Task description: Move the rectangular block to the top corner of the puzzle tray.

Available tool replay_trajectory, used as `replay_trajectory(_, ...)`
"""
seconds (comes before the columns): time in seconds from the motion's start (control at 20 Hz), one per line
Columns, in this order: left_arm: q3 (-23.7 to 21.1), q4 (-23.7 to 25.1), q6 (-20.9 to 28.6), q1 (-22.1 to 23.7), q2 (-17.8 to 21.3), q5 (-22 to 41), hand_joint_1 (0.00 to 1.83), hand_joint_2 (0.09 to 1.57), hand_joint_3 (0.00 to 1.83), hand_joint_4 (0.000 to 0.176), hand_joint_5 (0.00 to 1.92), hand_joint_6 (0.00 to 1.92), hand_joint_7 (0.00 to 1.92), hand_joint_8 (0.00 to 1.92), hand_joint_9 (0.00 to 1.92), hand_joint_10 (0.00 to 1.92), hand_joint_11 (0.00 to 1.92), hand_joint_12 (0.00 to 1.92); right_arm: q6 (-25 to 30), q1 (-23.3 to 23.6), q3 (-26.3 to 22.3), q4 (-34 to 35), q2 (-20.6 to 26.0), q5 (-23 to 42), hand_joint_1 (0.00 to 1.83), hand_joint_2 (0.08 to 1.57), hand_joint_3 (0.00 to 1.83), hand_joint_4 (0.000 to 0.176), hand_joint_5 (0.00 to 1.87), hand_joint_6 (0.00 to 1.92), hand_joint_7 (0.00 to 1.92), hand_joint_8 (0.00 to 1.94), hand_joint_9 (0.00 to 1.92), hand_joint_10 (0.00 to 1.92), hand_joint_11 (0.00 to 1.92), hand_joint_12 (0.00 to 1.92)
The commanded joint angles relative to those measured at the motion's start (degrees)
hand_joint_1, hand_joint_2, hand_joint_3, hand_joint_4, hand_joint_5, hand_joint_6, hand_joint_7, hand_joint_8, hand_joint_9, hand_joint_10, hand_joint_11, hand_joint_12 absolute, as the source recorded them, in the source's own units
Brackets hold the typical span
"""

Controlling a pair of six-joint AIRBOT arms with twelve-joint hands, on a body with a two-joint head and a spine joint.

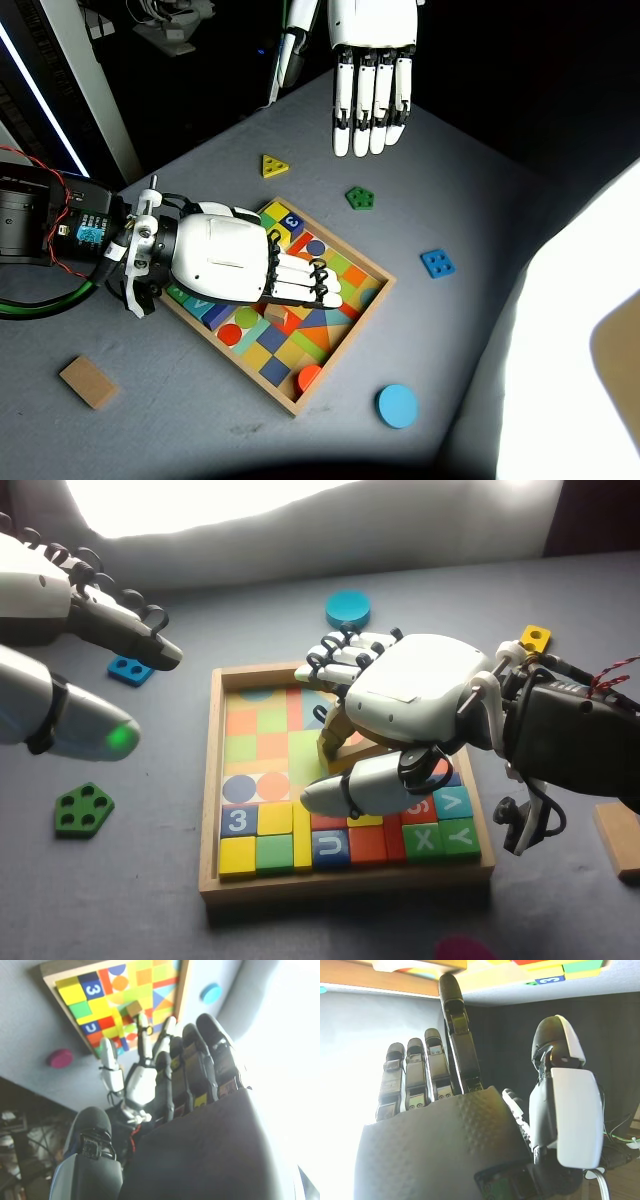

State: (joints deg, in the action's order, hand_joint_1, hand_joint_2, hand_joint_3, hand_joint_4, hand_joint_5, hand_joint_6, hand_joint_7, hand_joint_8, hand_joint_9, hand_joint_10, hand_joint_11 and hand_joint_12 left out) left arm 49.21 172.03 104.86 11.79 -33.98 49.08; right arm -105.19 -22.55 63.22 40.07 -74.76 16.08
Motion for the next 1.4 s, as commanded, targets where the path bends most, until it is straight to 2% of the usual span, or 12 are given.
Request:
replay_trajectory(0.0,-0.01,0.55,0.02,0.73,0.35,-4.86,0.01,1.25,0.00,0.030,0.27,0.00,0.28,0.00,0.29,0.00,0.00,0.85,-0.03,-0.06,-0.30,-0.93,0.21,4.52,0.00,1.12,0.00,0.000,0.78,0.03,0.11,0.01,0.00,0.00,0.00,0.00)
replay_trajectory(0.1,-0.01,0.55,0.02,0.73,0.35,-4.86,0.05,1.24,0.00,0.024,0.27,0.00,0.29,0.00,0.29,0.00,0.00,0.84,-0.03,-0.43,-0.43,-0.93,0.21,4.52,0.00,1.12,0.00,0.000,0.78,0.02,0.09,0.00,0.00,0.00,0.00,0.00)
replay_trajectory(0.35,-0.01,0.55,0.02,0.76,0.35,-4.86,0.05,1.24,0.00,0.024,0.28,0.00,0.31,0.01,0.31,0.01,0.00,0.86,-0.14,-1.36,-0.42,-0.93,0.55,4.53,0.00,1.12,0.00,0.000,0.78,0.02,0.11,0.01,0.00,0.00,0.00,0.00)
replay_trajectory(0.5,0.01,0.55,0.02,0.77,0.35,-4.86,0.02,1.25,0.00,0.029,0.27,0.00,0.29,0.00,0.29,0.00,0.00,0.84,-0.13,-1.62,-0.43,-0.93,1.24,4.51,0.00,1.12,0.00,0.000,0.78,0.03,0.10,0.01,0.00,0.00,0.00,0.00)
replay_trajectory(0.6,0.01,0.55,0.02,0.77,0.35,-4.86,0.09,1.23,0.00,0.035,0.28,0.00,0.32,0.00,0.32,0.00,0.00,0.89,-0.12,-1.65,-0.43,-0.93,1.99,4.17,0.00,1.12,0.00,0.000,0.78,0.02,0.11,0.01,0.00,0.00,0.00,0.00)
replay_trajectory(1.05,-0.01,0.55,0.02,0.77,0.34,-4.86,0.00,1.25,0.00,0.033,0.27,0.01,0.28,0.00,0.29,0.00,0.00,0.81,0.73,-1.81,0.71,-0.98,3.63,3.57,0.00,1.12,0.00,0.000,0.79,0.03,0.12,0.01,0.00,0.00,0.00,0.00)
replay_trajectory(1.15,-0.02,0.55,0.02,0.77,0.34,-4.86,0.04,1.24,0.00,0.034,0.27,0.01,0.29,0.00,0.30,0.01,0.00,0.83,6.23,-1.73,1.83,-6.88,3.64,3.29,0.00,1.12,0.00,0.000,0.78,0.03,0.11,0.00,0.00,0.00,0.00,0.00)
replay_trajectory(1.2,-0.03,0.55,0.02,0.77,0.34,-4.86,0.02,1.25,0.00,0.024,0.25,0.00,0.27,0.00,0.28,0.00,0.00,0.80,8.55,-1.66,2.54,-8.89,3.64,2.98,0.00,1.12,0.00,0.000,0.78,0.02,0.11,0.00,0.00,0.00,0.00,0.00)
replay_trajectory(1.35,-0.02,0.55,0.02,0.77,0.34,-4.86,0.03,1.25,0.00,0.030,0.26,0.00,0.28,0.00,0.29,0.00,0.00,0.82,8.55,-1.29,3.32,-9.28,3.61,2.77,0.00,1.12,0.00,0.000,0.78,0.03,0.13,0.01,0.00,0.00,0.00,0.00)
